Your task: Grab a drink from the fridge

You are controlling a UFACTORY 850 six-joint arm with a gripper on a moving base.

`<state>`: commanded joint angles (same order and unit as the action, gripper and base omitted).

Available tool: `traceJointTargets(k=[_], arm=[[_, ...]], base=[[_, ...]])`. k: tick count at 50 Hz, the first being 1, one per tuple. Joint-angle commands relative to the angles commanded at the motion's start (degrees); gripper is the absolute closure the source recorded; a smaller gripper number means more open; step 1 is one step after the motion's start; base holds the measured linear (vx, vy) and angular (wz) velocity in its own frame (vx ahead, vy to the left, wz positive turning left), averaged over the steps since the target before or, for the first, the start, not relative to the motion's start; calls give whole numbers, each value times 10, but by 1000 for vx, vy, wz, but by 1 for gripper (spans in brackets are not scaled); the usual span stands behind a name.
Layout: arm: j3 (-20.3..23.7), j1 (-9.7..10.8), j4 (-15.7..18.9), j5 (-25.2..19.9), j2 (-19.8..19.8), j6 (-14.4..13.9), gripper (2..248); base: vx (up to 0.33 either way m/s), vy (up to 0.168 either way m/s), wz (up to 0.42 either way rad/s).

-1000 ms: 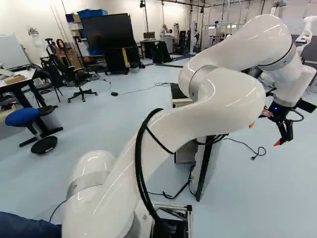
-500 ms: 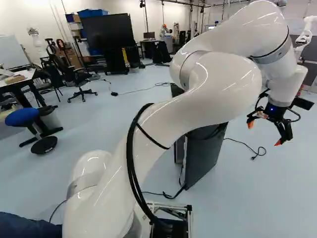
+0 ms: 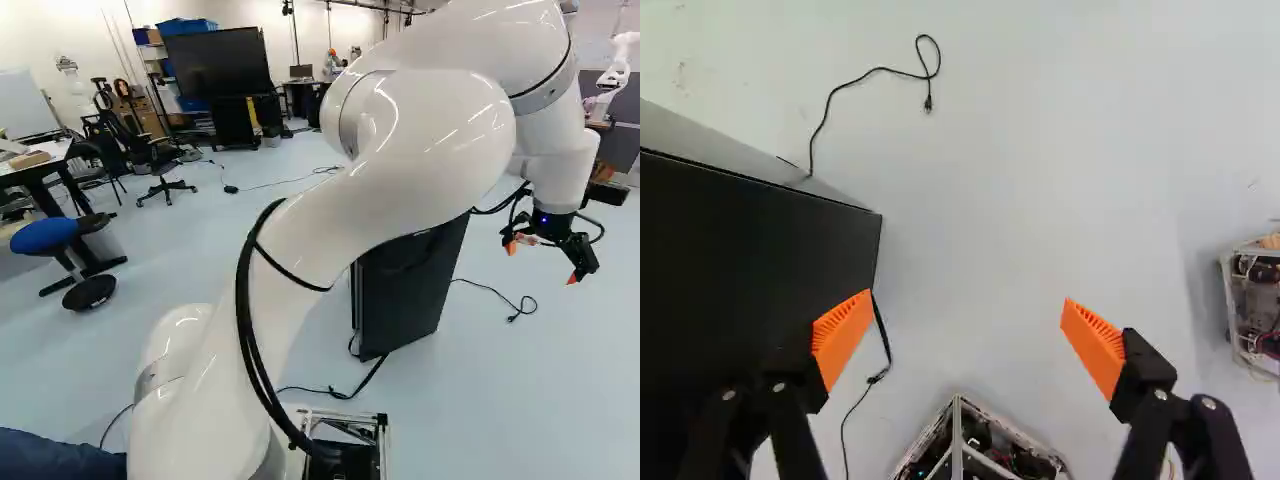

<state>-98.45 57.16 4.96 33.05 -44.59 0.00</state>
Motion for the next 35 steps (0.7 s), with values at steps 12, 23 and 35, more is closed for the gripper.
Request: traceJointTargets(k=[12, 23, 35], arm=[[42, -6, 18, -18, 28, 0, 3], [80, -12, 19, -19, 54, 0, 3], [120, -18, 19, -19, 81, 0, 3]], base=[[0, 0, 0], [0, 0, 0], [0, 0, 0]])
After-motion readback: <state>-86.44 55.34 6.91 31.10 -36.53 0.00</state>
